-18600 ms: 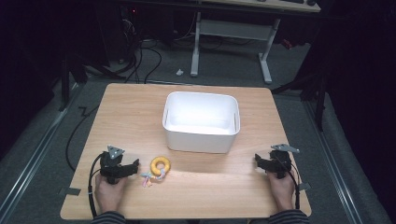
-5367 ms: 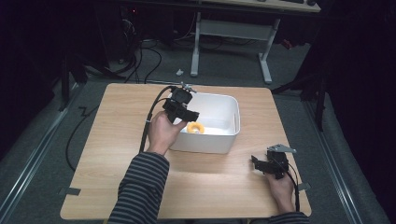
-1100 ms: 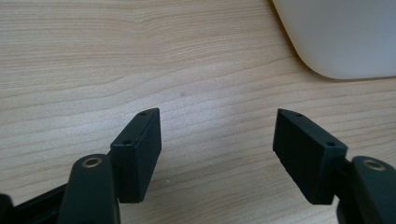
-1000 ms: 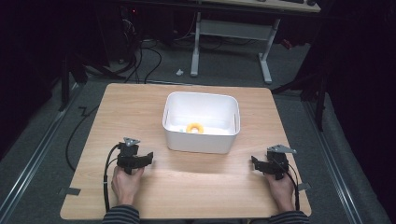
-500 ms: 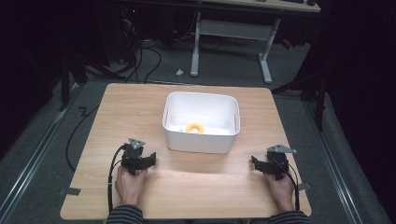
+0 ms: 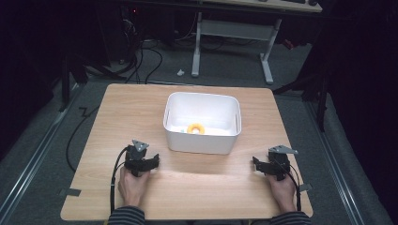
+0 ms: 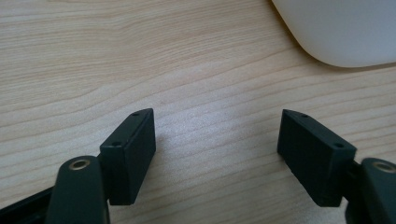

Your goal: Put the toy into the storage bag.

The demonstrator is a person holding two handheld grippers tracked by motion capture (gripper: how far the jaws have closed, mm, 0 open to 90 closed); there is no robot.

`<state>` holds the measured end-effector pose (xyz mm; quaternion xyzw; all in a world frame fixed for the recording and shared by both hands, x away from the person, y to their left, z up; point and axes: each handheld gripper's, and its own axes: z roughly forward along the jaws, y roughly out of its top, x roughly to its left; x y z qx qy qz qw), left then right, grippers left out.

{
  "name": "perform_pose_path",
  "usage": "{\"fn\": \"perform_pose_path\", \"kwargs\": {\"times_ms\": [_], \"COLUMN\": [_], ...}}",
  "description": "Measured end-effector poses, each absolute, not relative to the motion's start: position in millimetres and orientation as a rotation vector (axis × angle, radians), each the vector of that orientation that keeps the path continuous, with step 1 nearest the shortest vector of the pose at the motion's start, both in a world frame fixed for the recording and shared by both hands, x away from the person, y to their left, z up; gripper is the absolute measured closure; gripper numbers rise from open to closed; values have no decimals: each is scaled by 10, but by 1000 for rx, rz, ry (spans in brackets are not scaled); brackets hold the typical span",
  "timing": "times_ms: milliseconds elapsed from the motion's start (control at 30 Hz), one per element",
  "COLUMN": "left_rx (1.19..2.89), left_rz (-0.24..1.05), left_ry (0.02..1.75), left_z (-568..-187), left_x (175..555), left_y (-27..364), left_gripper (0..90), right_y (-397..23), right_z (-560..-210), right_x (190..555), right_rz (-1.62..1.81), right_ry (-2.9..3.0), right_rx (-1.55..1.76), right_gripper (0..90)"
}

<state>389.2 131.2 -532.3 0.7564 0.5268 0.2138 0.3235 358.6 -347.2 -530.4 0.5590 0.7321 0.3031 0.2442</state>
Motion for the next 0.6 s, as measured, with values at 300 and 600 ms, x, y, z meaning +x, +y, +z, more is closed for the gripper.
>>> {"fn": "perform_pose_path", "kwargs": {"times_ms": [300,600], "left_rx": [1955,1959], "left_rz": [585,585], "left_ry": [1367,1361], "left_z": [-5361,-5360], "left_x": [3870,3862], "left_y": [1336,1345], "left_gripper": [249,255], "right_y": [-3472,-3482], "right_z": [-5305,-5305], "right_x": [3586,3601], "right_rz": [827,813], "right_ry": [1999,1973], "right_rx": [1526,1565], "right_gripper": [245,214]}}
